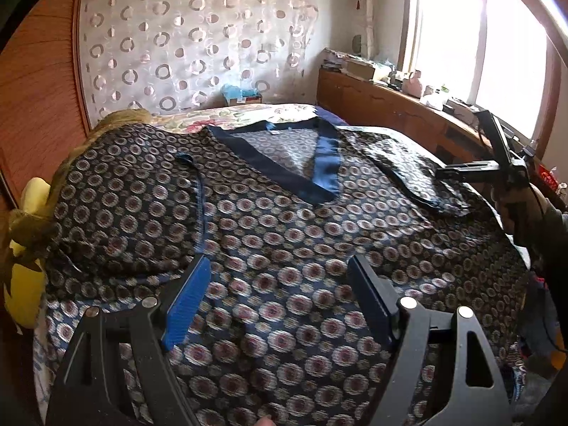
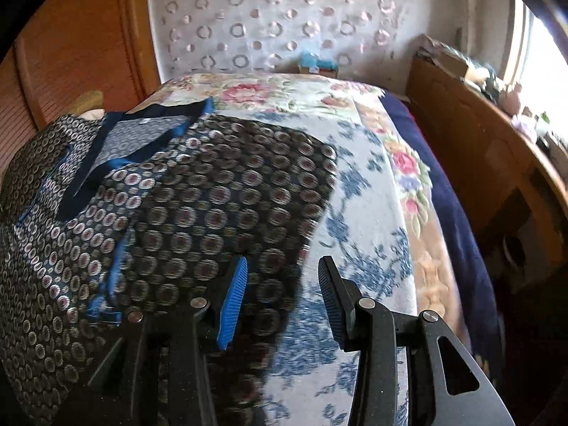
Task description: Fold small clothes
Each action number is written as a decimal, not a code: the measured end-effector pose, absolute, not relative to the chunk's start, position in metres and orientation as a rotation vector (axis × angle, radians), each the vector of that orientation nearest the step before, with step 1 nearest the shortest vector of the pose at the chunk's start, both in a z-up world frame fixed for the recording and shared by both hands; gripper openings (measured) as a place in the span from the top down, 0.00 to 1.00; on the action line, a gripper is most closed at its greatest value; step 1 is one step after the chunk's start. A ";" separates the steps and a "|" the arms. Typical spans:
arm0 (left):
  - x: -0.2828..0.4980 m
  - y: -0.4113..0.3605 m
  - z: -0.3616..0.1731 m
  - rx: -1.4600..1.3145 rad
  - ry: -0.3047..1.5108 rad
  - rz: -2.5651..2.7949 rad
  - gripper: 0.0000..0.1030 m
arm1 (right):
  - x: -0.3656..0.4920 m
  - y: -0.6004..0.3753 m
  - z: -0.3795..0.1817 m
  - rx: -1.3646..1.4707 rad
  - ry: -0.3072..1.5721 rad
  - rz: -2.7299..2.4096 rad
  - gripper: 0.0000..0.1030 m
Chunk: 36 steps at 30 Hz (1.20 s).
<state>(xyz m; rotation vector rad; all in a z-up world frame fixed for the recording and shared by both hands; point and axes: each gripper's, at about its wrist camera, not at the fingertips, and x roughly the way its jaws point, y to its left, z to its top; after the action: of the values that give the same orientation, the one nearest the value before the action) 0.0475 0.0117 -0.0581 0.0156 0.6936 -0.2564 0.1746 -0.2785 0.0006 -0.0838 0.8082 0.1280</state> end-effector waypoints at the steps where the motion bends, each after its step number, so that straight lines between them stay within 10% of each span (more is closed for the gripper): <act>1: 0.051 0.017 -0.057 0.020 0.690 -0.245 0.22 | 0.179 -0.286 -0.006 -0.066 0.822 0.125 0.58; 19: 0.142 0.126 -0.027 -0.027 0.725 -0.134 0.22 | 0.170 -0.290 -0.009 -0.063 0.803 0.138 0.58; 36: 0.209 0.173 -0.041 -0.130 0.795 -0.022 0.47 | 0.171 -0.290 -0.010 -0.065 0.803 0.137 0.58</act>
<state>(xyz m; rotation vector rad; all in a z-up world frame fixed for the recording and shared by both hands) 0.2093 0.1726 -0.0410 -0.1298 0.7951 -0.0224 0.1707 -0.2904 -0.0096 -0.0646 0.8028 0.1375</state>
